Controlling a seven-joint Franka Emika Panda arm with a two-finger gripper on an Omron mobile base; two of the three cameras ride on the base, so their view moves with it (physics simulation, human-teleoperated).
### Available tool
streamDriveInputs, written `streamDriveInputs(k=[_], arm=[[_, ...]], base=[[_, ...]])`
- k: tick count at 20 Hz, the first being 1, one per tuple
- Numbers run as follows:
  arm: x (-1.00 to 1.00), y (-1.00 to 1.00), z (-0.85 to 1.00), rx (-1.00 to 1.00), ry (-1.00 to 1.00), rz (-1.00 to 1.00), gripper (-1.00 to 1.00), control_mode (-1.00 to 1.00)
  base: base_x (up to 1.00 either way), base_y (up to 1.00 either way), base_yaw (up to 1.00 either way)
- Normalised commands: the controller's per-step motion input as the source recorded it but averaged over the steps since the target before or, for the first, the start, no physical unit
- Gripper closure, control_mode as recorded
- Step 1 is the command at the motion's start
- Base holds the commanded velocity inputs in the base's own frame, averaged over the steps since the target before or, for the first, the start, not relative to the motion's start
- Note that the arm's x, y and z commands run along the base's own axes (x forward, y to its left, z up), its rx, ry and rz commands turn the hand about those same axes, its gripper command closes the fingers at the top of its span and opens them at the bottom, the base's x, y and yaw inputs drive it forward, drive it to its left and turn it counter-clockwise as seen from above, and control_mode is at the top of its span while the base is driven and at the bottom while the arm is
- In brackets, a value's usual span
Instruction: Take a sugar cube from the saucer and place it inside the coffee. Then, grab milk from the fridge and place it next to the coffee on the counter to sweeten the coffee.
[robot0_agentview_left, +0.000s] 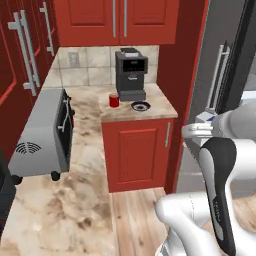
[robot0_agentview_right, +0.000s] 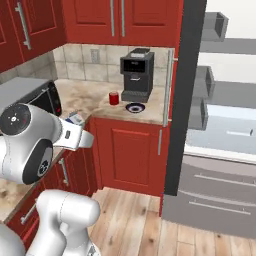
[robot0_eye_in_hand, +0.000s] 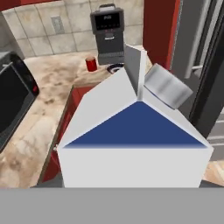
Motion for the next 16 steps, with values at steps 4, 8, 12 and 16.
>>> streamDriveInputs(k=[4,8,12,16], arm=[[0.0,0.0,0.0,0.0,0.0,0.0,1.0,1.0],[0.0,0.0,0.0,0.0,0.0,0.0,1.0,1.0],[0.0,0.0,0.0,0.0,0.0,0.0,1.0,1.0],[0.0,0.0,0.0,0.0,0.0,0.0,1.0,1.0]], base=[[0.98,0.3,0.0],[0.87,0.12,0.0],[0.82,0.01,0.01],[0.48,0.0,0.03]])
